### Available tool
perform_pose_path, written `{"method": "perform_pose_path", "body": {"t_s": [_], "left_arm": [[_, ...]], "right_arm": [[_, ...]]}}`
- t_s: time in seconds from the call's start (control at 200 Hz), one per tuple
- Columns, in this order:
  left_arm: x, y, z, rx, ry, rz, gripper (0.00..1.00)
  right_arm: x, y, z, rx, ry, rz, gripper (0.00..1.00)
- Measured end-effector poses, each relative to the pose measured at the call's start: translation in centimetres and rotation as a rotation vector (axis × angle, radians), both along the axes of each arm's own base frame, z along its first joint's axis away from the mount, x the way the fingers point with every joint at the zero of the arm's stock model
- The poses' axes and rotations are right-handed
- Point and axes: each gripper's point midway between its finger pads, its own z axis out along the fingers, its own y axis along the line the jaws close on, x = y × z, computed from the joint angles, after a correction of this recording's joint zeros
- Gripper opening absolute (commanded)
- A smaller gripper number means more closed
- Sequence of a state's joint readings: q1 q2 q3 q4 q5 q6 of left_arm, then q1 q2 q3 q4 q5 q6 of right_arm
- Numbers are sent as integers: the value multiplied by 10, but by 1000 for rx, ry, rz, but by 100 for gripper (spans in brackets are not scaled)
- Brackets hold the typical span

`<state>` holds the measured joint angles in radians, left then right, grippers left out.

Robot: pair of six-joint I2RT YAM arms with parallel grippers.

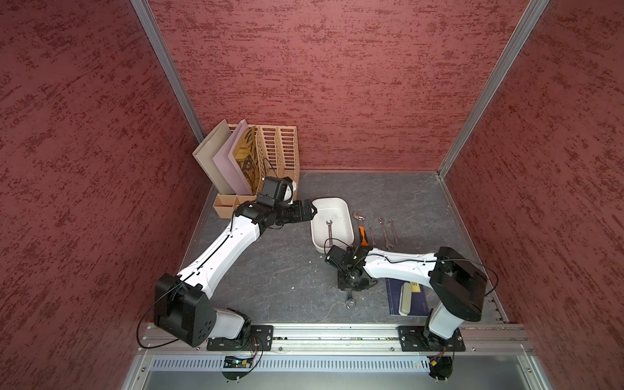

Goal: Take out the wrench from the storage box
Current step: Place the wrench at the center of the board, then pick up the wrench from the storage box.

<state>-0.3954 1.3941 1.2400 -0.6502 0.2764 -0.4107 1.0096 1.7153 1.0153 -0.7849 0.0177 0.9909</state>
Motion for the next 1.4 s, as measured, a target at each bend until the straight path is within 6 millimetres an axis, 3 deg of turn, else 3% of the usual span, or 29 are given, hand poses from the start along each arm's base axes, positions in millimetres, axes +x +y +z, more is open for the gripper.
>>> {"method": "perform_pose_path", "body": {"t_s": [0.155,0.421,0.521,0.616,0.786,0.917,1.137,1.402], "left_arm": [[0,-1,0,-2,1,-3,100],[-1,-1,0,-2,1,-5,100],[-1,-1,0,-2,1,-5,100],[-2,-1,-1,0,5,-5,100],[0,1,-7,4,27,4,100],[7,10,-13,-1,53,40,100],[20,22,-35,10,108,89,100],[32,27,-56,28,164,110,100]], "right_arm": [[-1,0,0,2,7,5,26],[-3,-2,3,-17,15,17,31],[1,-1,15,-27,0,33,31],[13,9,40,-14,-40,59,32],[50,36,99,63,-133,109,32],[92,45,120,78,-165,119,31],[159,57,99,62,-111,143,33],[210,65,67,64,-47,135,33]]}}
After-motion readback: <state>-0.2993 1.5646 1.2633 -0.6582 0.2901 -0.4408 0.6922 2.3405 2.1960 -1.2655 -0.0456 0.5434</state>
